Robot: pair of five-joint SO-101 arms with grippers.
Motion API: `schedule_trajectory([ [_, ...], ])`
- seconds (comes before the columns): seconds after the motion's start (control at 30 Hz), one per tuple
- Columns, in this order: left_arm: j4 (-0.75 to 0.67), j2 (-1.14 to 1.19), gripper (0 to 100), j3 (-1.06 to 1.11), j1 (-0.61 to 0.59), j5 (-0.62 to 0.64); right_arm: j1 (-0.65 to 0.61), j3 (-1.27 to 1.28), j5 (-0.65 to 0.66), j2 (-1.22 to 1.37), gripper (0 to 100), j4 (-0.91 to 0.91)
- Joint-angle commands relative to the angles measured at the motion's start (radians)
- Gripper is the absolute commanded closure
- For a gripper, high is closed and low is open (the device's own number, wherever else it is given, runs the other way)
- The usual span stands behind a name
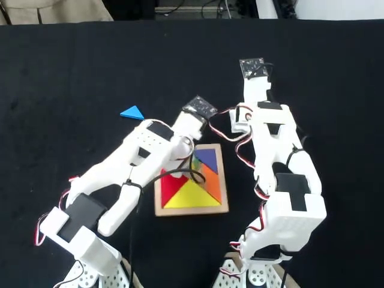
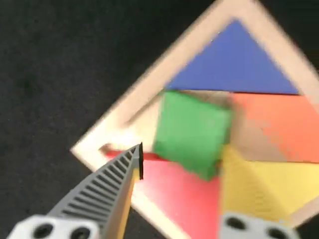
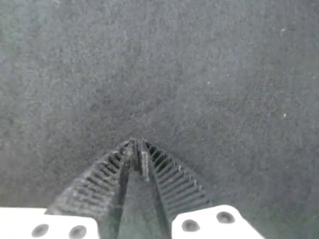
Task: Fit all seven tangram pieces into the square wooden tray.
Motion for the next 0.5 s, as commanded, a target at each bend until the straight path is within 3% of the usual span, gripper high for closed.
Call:
schedule_trajectory([
  [0.0, 0.028, -0.009, 68, -0.076, 0.016, 0.014, 0.012, -0.056, -0.005, -0.013, 98.7, -0.011],
  [0.2, 0.054, -0.009, 69, -0.116, 0.035, 0.015, 0.012, -0.056, -0.005, -0.013, 98.7, -0.011],
  [0.47, 0.242, -0.158, 69, -0.277, 0.033, 0.015, 0.012, -0.056, -0.005, -0.015, 98.7, -0.011],
])
